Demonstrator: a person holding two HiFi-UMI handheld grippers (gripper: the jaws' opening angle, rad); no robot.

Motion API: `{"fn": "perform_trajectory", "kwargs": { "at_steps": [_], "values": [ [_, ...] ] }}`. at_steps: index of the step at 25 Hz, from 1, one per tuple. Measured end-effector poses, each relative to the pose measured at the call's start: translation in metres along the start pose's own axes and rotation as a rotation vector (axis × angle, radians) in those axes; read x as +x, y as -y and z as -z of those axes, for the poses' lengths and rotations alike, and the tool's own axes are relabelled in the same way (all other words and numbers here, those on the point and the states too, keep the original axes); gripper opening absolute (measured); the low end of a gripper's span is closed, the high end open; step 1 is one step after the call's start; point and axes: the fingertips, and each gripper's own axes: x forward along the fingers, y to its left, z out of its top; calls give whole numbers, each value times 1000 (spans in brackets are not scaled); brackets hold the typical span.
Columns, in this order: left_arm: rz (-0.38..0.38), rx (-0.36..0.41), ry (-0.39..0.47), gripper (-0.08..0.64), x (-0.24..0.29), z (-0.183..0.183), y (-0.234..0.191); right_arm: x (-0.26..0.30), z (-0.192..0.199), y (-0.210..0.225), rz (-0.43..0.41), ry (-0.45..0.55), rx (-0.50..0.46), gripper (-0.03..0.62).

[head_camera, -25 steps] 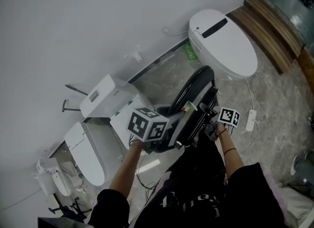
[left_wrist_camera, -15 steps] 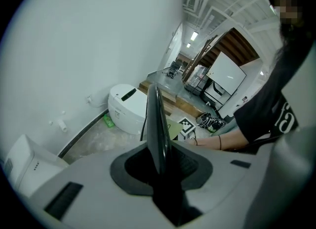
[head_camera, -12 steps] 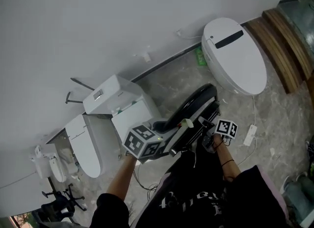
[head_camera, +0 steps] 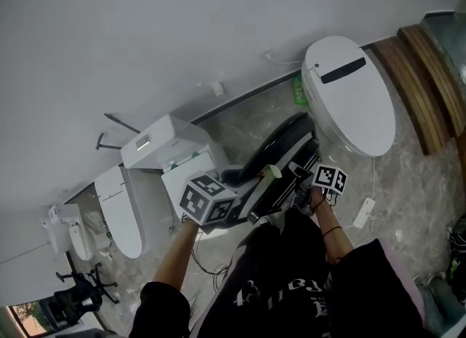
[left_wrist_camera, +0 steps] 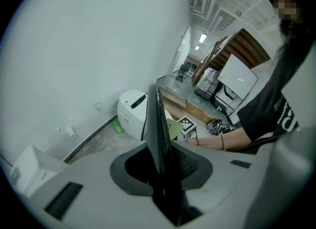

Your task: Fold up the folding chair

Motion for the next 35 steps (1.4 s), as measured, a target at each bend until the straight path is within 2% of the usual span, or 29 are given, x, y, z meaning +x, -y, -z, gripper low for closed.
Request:
{"fn": "perform_trajectory", "kwargs": {
  "at_steps": [5,9,15,23,28,35],
  "values": [
    [-35,-4,5,84,9,-29,-19,18,-34,-8,4,4,-10,64],
    [-17,12,-3,84,16,-48,-31,24,-55,-9,18,29,4,66],
    [36,21,-18,84,20,-72,-95,68,-85,-18,50,75,17,65],
    [112,63,-52,86,12,-82,-143,99,-98,-31,113,121,45,66],
    [131,74,-64,85,1,-90,-193,136,-110,-46,134,149,43,65],
    [130,52,-28,87,-20,-105,-255,200,-132,-77,138,119,0,66]
  ]
}}
